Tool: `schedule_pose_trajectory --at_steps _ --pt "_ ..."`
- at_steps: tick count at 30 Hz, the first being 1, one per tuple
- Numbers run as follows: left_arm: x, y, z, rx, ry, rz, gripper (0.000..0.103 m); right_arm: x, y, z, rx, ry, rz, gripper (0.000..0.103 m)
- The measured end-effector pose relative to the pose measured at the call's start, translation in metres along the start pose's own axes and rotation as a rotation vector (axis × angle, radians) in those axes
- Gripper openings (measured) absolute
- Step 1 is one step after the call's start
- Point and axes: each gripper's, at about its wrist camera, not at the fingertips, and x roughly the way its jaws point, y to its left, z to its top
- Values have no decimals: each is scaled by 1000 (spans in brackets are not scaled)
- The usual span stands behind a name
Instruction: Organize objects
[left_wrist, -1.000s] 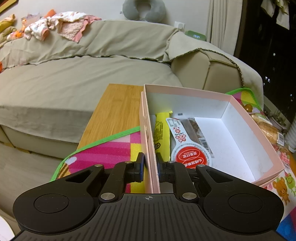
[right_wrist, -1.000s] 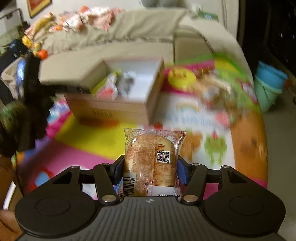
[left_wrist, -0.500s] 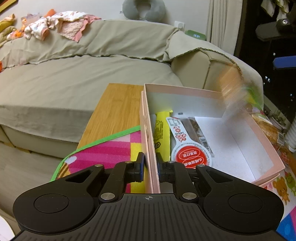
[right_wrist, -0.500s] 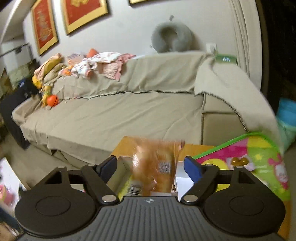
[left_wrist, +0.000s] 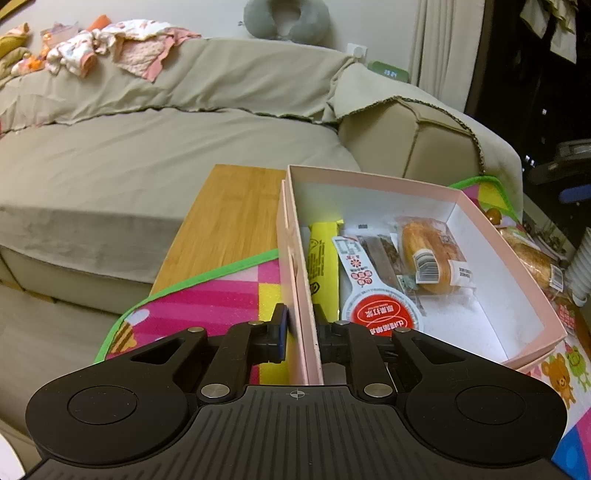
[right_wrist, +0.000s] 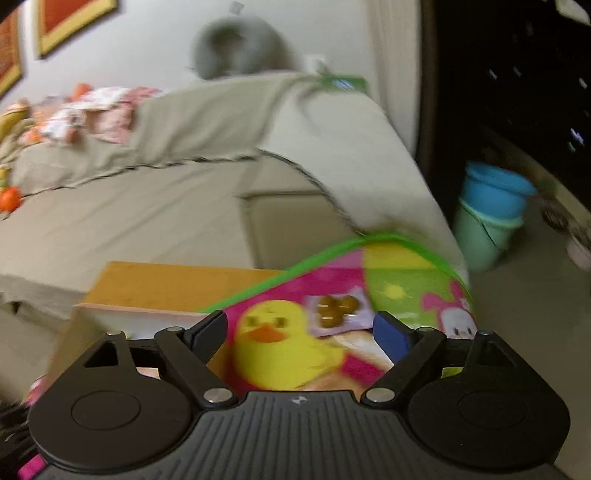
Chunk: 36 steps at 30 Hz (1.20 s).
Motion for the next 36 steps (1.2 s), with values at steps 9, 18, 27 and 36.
schedule_pose_trajectory --at_steps 9,18,27,36 --pt "0 1 -1 4 3 3 15 135 -14 14 35 157 -122 95" --pt "-1 2 0 -10 4 -2 15 119 -10 6 -39 183 -34 32" --pt "-1 1 0 -15 1 4 15 3 -21 -35 -20 130 92 17" --pt "-1 -3 0 -9 3 17 15 -21 -27 -66 -41 94 28 51"
